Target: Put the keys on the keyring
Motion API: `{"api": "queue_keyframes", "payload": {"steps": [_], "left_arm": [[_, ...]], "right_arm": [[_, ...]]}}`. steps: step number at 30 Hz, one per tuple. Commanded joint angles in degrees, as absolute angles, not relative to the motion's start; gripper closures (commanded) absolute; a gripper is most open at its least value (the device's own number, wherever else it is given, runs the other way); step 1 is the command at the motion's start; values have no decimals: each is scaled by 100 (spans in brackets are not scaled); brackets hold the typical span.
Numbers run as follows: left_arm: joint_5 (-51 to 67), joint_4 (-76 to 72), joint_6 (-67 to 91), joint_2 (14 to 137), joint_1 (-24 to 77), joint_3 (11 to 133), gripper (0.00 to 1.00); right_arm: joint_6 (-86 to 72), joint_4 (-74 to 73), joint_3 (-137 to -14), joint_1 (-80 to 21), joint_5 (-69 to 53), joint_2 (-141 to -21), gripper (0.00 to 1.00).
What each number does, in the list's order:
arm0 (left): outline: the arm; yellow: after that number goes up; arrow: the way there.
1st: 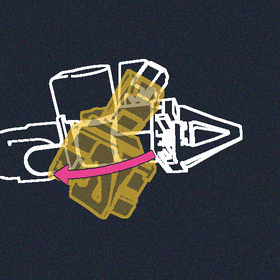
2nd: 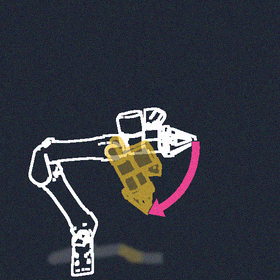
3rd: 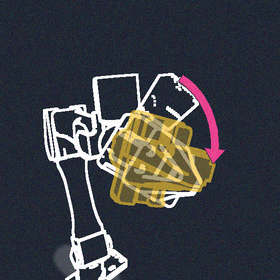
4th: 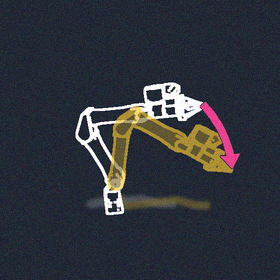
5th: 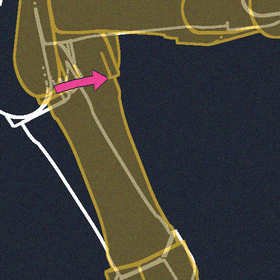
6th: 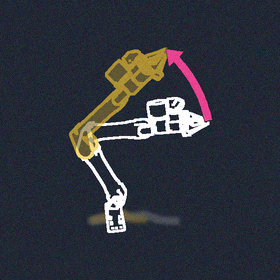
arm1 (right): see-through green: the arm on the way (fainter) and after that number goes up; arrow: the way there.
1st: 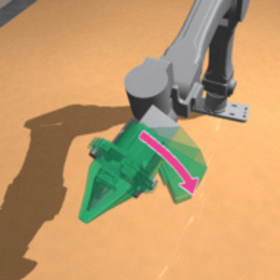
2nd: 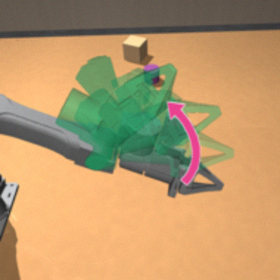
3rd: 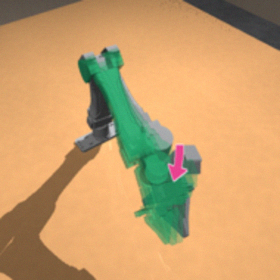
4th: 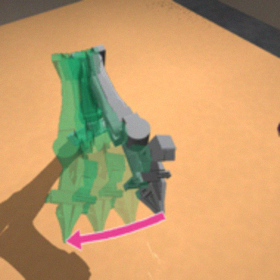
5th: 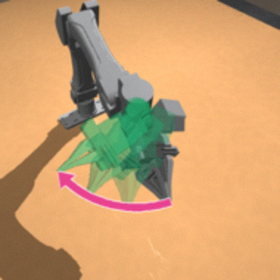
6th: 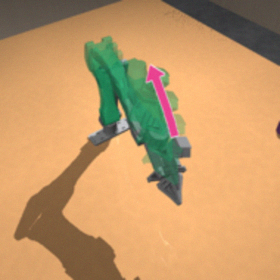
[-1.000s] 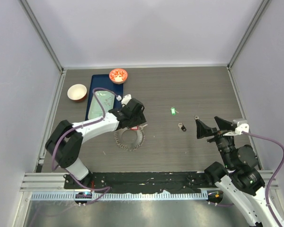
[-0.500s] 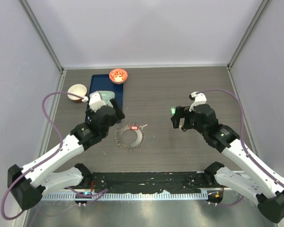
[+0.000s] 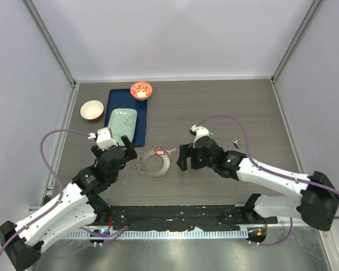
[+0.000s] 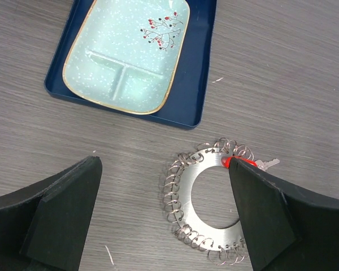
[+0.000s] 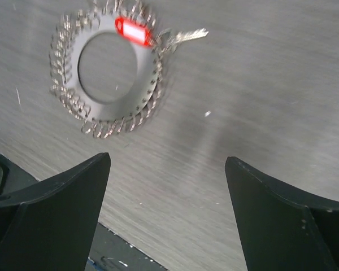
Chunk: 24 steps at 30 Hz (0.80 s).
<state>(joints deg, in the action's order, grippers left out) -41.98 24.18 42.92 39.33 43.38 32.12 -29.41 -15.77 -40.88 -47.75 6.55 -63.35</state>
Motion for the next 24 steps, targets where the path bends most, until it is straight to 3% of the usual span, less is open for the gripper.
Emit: {"api": "queue_keyframes", "payload": {"steps": [1, 12, 24], "left_arm": [[-4298, 2180, 4096, 3700, 4324, 3120, 0], [-4157, 2189, 4087, 3647, 4324, 3006, 0], [-4078, 1882, 4034, 3911, 4333, 2901, 0]], "right_arm": [[-3682, -915, -4333, -5457, 1256, -7144, 13], [-4218, -176, -4807, -6011, 1125, -8411, 59], [-4395, -35, -4930, -6064, 888, -9158, 68]]}}
